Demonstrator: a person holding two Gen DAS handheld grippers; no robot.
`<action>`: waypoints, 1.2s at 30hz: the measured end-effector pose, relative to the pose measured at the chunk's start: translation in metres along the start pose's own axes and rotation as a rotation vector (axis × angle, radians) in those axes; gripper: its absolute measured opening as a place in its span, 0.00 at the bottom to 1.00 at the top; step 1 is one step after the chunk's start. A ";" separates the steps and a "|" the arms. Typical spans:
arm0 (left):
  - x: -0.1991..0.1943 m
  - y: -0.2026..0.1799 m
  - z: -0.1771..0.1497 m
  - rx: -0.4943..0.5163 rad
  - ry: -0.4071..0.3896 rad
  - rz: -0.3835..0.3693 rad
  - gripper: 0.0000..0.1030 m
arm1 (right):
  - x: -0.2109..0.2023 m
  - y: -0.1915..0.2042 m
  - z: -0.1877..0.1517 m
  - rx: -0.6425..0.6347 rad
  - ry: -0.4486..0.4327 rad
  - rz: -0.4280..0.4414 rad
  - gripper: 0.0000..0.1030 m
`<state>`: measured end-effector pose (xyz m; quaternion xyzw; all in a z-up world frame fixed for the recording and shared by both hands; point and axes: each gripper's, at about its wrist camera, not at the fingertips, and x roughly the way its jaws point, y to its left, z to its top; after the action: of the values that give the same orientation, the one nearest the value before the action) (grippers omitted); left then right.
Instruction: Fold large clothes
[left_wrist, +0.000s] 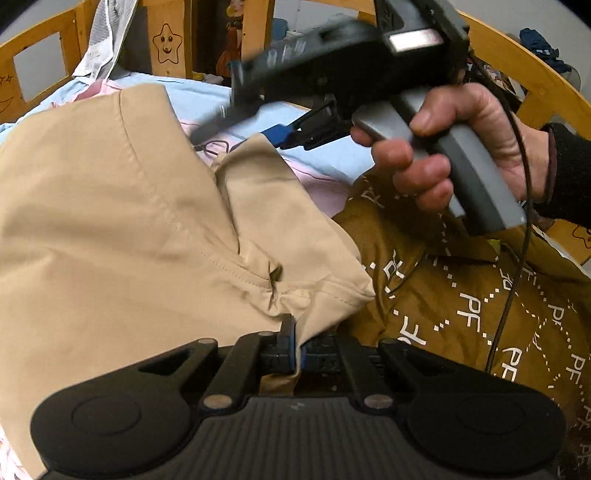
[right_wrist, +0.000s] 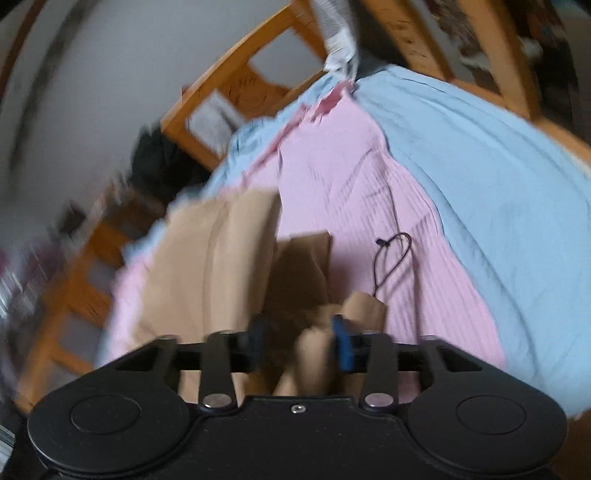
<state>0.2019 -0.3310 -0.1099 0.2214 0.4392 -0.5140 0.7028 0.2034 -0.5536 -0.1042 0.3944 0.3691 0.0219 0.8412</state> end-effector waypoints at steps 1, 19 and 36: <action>-0.001 0.000 0.000 0.007 -0.002 -0.003 0.02 | -0.002 -0.002 0.001 0.029 -0.007 0.025 0.63; -0.072 0.020 -0.002 -0.094 -0.105 -0.131 0.53 | 0.030 0.057 0.012 -0.318 0.019 -0.113 0.00; -0.086 0.127 -0.064 -0.591 -0.201 0.267 0.72 | 0.019 0.088 0.000 -0.606 -0.175 -0.346 0.29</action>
<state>0.2861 -0.1895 -0.0880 0.0120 0.4650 -0.2873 0.8373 0.2395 -0.4864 -0.0561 0.0593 0.3338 -0.0462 0.9396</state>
